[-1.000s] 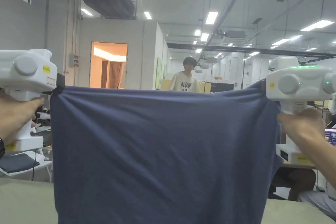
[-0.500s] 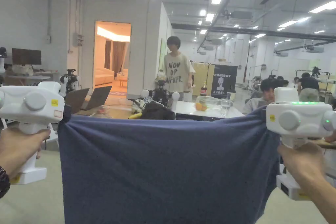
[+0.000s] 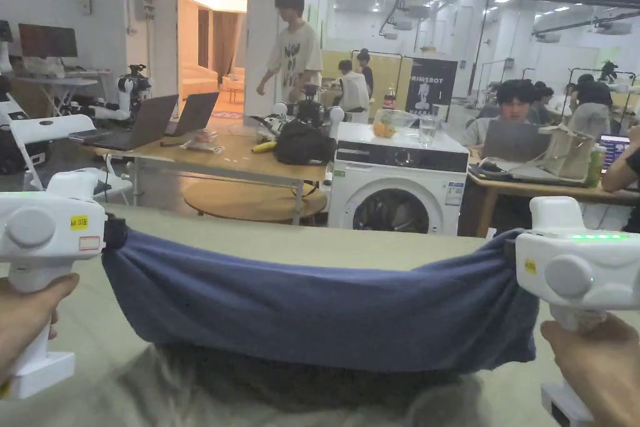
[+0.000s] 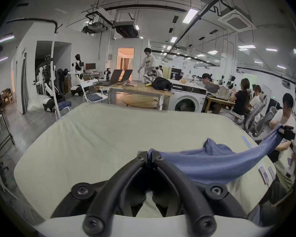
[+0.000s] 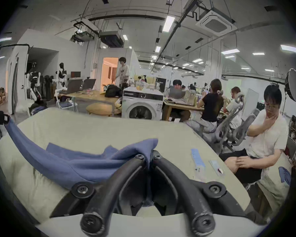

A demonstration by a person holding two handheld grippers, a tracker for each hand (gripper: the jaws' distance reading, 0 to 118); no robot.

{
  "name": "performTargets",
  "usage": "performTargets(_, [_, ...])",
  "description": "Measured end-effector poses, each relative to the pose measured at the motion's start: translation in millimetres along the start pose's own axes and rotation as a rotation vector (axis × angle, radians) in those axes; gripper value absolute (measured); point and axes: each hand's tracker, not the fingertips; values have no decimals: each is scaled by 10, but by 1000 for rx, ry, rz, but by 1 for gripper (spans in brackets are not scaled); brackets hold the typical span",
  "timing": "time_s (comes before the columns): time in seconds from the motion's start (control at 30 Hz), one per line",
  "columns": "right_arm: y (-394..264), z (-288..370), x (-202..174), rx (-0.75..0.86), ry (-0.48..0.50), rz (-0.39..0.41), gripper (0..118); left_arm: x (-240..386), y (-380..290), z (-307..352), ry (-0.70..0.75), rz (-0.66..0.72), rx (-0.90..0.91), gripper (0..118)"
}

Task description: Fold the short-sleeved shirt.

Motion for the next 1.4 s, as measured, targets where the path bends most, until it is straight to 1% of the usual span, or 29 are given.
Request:
performTargets(0.1, [-344, 113, -33, -67, 19, -2, 0, -42, -317, 121, -10, 14, -34, 0])
performTargets(0.17, [-573, 147, -50, -113, 33, 15, 0, -58, -550, 171, -3, 11, -71, 0])
performTargets(0.2, [-690, 161, -60, -125, 25, 9, 0, -71, -666, 188, -7, -7, -105, 0])
performTargets(0.27, [-908, 231, -68, -168, 26, 11, 0, -97, -889, 223, -9, 6, -149, 0])
performTargets(0.37, [-1276, 317, -131, -255, -45, 79, 0, -140, -1245, 263, -32, 22, -216, 0])
performTargets(0.43, [-1497, 333, -137, -311, -4, 48, 0, -153, -1444, 250, -13, 12, -261, 0])
performTargets(0.5, [-1708, 343, -140, -369, 24, 68, 0, -191, -1622, 232, -5, 7, -314, 0])
performTargets(0.53, [-1808, 329, -152, -390, 20, 63, 0, -200, -1704, 220, -6, 14, -330, 0])
performTargets(0.6, [-1975, 278, -155, -435, 50, 59, 0, -244, -1842, 183, 4, 24, -374, 0])
performTargets(0.77, [-2321, 71, -94, -554, 45, 70, 0, -265, -2121, -18, 44, -2, -522, 0])
performTargets(0.87, [-2478, -47, -48, -620, 69, 56, 0, -234, -2295, -174, 60, -32, -625, 0])
performTargets(0.9, [-2517, -75, -37, -632, 76, 54, 0, -225, -2347, -213, 58, -41, -645, 0])
performTargets(0.97, [-2589, -107, -4, -638, 90, 44, 1, -194, -2351, -175, 64, -53, -595, 0])
performTargets(1.0, [-2586, -104, 10, -627, 90, 42, 3, -191, -2327, -180, 66, -49, -602, 0])
performTargets(1.03, [-2586, -84, 0, -620, 92, 41, 8, -186, -2291, -185, 67, -49, -607, 0])
performTargets(1.07, [-2571, -88, 5, -621, 93, 35, 24, -180, -2276, -176, 69, -46, -612, 3])
performTargets(1.1, [-2553, -94, 11, -619, 90, 31, 34, -174, -2251, -183, 76, -37, -622, 8])
performTargets(1.13, [-2523, -91, 9, -619, 72, 38, 43, -169, -2208, -179, 79, -6, -629, 18])
performTargets(1.17, [-2473, -84, -10, -614, 29, 57, 49, -146, -2166, -164, 94, 39, -623, 35])
performTargets(1.2, [-2428, -63, -21, -591, 20, 53, 52, -141, -2142, -149, 78, 42, -588, 40])
performTargets(1.27, [-2321, -21, -23, -528, 54, 10, 54, -40, -2081, -97, 60, 33, -505, 42])
performTargets(1.33, [-2240, -17, -85, -499, 54, 6, 54, 60, -2042, -84, 36, 13, -451, 42])
performTargets(1.4, [-2181, 3, -142, -456, 34, 3, 54, 173, -2026, -60, 17, -19, -384, 42])
